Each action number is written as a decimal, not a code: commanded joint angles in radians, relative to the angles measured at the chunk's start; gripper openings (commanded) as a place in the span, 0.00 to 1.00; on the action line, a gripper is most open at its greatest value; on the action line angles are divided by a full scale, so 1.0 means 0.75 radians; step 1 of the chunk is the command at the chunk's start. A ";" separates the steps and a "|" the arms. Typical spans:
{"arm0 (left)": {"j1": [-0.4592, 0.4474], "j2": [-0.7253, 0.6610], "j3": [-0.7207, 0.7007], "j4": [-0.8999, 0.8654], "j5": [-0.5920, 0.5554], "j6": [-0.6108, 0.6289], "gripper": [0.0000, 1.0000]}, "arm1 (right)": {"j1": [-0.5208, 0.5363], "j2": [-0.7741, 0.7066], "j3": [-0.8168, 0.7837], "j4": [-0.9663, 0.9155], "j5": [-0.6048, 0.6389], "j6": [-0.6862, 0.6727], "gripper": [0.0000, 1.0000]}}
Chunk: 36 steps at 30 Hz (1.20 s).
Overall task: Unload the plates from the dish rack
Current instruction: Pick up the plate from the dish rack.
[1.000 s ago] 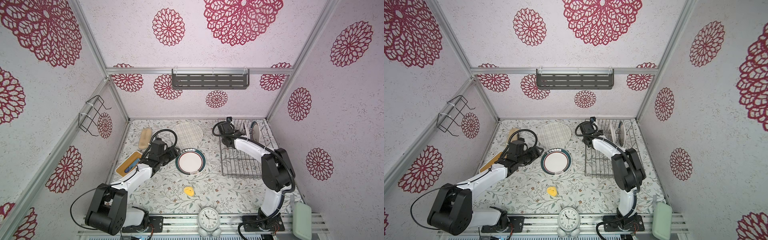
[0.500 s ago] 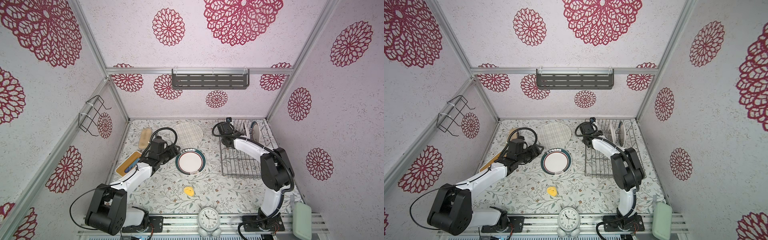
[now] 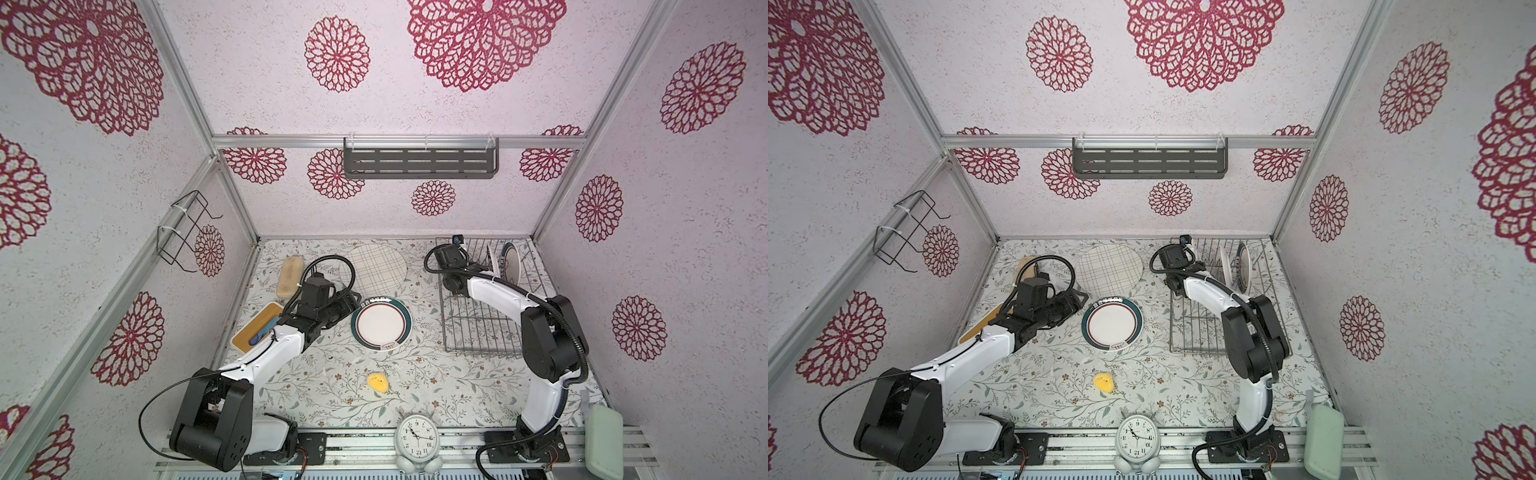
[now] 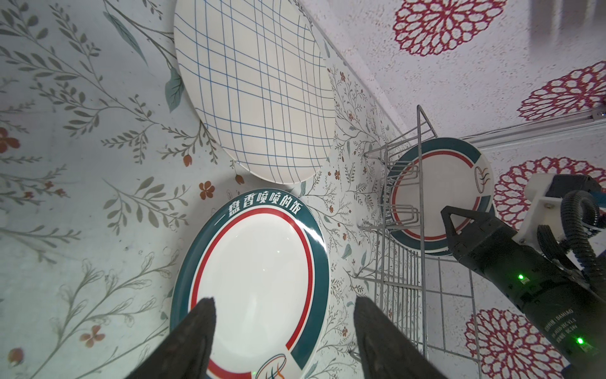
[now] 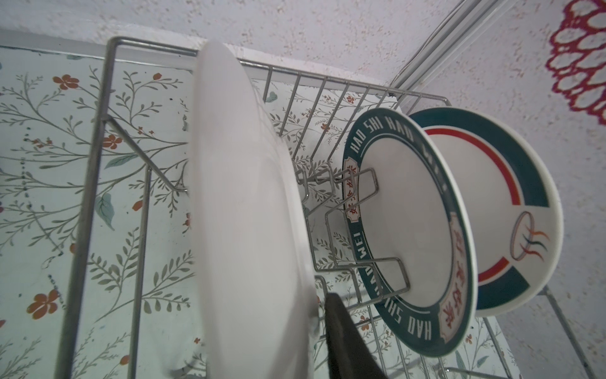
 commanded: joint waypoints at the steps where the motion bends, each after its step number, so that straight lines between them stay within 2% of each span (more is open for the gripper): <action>1: -0.008 -0.034 0.017 -0.007 -0.017 0.014 0.71 | 0.002 -0.034 0.025 0.000 0.028 0.025 0.29; 31: -0.019 -0.016 0.024 -0.001 -0.022 0.014 0.71 | 0.016 -0.142 -0.003 0.037 0.116 -0.026 0.25; 36: -0.021 -0.014 0.028 0.003 -0.019 0.012 0.71 | 0.018 -0.174 -0.016 0.050 0.133 -0.039 0.20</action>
